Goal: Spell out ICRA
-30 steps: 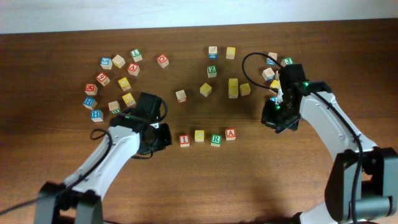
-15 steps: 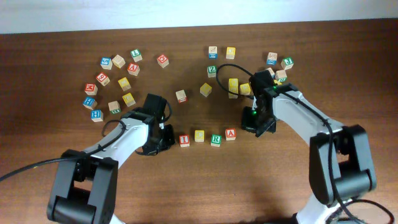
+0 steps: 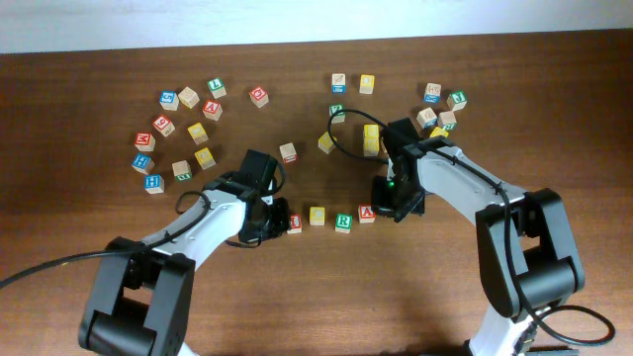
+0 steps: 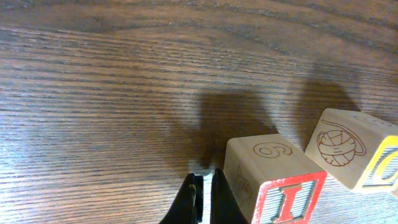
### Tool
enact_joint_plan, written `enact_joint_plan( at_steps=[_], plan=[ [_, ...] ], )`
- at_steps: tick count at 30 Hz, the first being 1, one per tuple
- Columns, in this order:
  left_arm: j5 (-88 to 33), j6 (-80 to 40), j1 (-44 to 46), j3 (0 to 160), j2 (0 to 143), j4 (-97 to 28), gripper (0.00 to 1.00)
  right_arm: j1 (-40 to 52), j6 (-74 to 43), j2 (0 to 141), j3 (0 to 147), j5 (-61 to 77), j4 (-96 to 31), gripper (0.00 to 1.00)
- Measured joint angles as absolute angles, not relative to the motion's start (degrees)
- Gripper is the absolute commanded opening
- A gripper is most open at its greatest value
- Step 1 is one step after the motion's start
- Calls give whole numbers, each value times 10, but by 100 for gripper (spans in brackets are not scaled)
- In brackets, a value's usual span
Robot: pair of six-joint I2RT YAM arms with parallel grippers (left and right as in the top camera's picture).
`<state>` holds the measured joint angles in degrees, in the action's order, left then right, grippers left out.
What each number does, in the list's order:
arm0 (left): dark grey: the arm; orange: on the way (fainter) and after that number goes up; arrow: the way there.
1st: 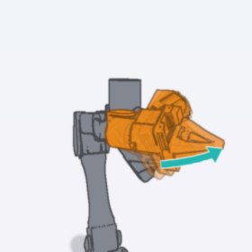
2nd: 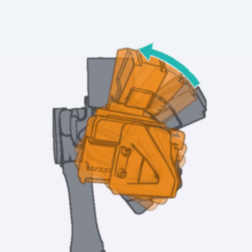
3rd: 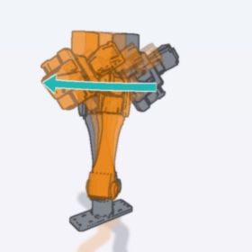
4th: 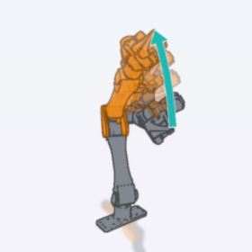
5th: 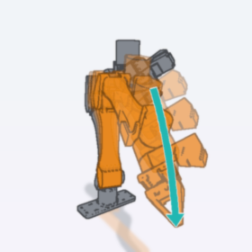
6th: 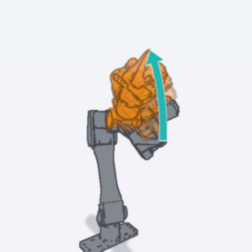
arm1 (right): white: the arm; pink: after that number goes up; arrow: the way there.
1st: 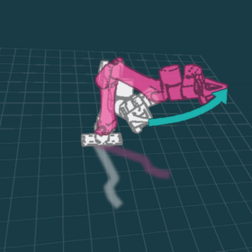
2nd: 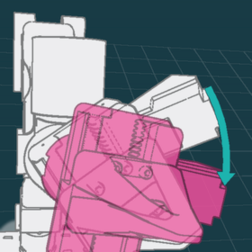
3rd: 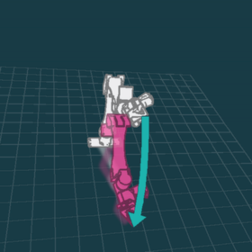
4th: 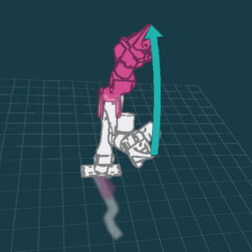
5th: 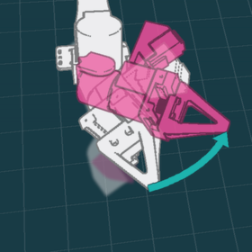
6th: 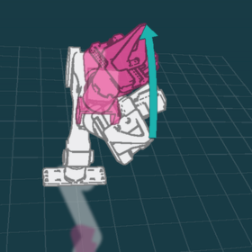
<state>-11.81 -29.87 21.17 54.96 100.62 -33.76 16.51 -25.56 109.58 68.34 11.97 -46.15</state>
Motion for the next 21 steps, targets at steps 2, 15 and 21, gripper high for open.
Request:
enact_joint_plan(
  at_steps=[2, 15, 21],
  plan=[
    [-118, -299, 212, 550, 1006, -334, 0, 165, -255, 1096, 683, 120, -454, 4],
    [-127, -299, 211, 550, 1023, -288, 0, 166, -256, 1096, 683, 132, -447, 4],
    [-144, -299, 211, 553, 1029, -282, 0, 166, -256, 1096, 683, 132, -447, 4]
  ],
)
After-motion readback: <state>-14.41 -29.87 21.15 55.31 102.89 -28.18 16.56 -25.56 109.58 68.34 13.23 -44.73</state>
